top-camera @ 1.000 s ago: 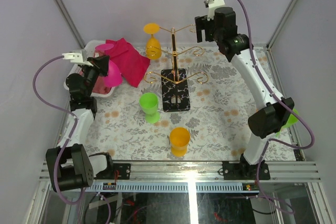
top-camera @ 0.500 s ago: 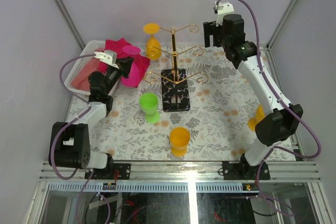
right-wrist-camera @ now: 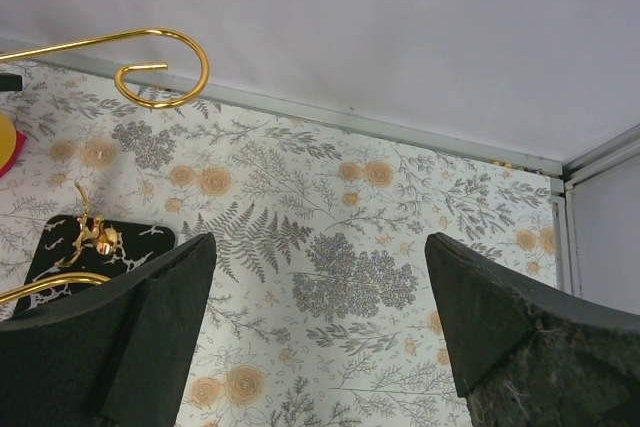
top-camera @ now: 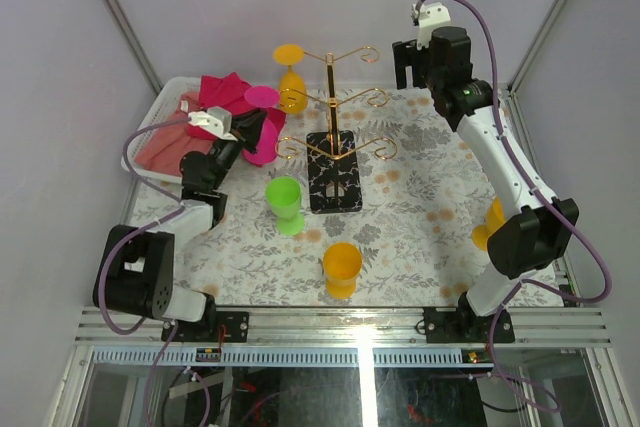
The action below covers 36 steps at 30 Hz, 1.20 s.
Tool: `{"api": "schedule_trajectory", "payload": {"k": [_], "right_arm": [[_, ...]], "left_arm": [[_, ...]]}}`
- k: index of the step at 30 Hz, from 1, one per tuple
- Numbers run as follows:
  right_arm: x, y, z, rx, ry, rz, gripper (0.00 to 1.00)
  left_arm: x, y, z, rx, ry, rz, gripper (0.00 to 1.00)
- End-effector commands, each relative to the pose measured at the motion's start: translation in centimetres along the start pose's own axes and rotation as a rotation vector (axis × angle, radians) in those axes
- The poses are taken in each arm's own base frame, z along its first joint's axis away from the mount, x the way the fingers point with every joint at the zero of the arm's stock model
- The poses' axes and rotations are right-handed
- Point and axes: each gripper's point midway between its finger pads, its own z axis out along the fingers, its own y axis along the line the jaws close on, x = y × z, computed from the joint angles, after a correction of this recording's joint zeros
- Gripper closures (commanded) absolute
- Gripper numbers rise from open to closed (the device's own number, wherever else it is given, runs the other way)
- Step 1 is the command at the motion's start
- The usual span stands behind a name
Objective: Place the wine glass upside down on the wine glass rack
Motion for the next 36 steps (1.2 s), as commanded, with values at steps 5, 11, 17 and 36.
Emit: {"api": "schedule_trajectory", "payload": {"k": [5,11,17,36], "right_arm": [[-3.4,-1.2,-1.4,0.016,-0.100,-0.008,0.04],[-3.5,-1.7,-1.5,0.030,-0.101,-0.021,0.04],[-3.6,-2.2,-1.4,0.042,-0.103,-0.040,0.04],[-3.3,-3.7,-0.4,0.082,-0.089,-0.082,0.01]], "left_arm": [[-0.2,-3.6,2.0,0.101,-0.081,0.016,1.00],[0.5,-4.5,2.7,0.127,-0.093,-0.001,1.00],[1.2,-4.7,4.1,0.145,-0.118,-0.027,1.00],[2.8,-4.9,7.2,0.165,-0.144,-0.065,1.00]]}}
